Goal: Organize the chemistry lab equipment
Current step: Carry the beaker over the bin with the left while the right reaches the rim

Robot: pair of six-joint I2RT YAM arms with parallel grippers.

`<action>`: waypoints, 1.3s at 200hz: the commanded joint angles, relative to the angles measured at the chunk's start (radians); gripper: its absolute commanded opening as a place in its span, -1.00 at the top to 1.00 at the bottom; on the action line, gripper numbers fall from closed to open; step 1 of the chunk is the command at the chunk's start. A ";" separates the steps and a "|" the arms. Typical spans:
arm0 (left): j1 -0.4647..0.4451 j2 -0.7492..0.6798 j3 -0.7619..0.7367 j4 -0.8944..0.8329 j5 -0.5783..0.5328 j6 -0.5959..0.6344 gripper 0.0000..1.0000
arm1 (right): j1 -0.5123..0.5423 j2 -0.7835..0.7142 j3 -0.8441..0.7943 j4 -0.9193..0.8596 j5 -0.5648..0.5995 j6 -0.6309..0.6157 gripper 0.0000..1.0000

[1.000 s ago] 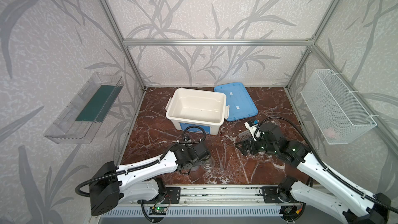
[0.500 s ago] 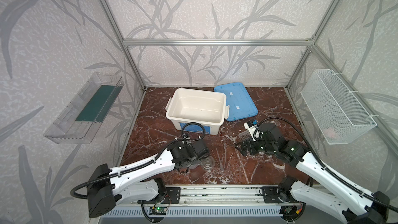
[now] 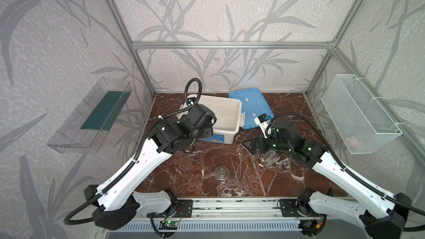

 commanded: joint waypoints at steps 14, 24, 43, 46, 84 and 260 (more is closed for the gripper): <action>0.178 0.178 0.119 0.041 0.063 0.205 -0.32 | 0.010 0.062 0.126 0.083 0.019 0.085 -0.99; 0.241 0.235 0.142 0.063 0.090 0.216 -0.32 | 0.011 0.095 0.151 0.114 0.017 0.112 -0.99; 0.341 0.326 0.163 0.137 0.191 0.222 -0.32 | 0.034 0.153 0.179 0.194 0.017 0.139 -0.99; 0.355 0.340 0.163 0.151 0.208 0.222 -0.32 | 0.040 0.169 0.186 0.207 0.018 0.143 -0.99; 0.452 0.540 0.227 0.206 0.276 0.254 -0.33 | 0.083 0.296 0.255 0.263 0.023 0.143 -1.00; 0.455 0.407 -0.196 0.288 0.281 0.128 -0.34 | 0.087 0.453 0.240 0.367 0.099 0.146 -0.99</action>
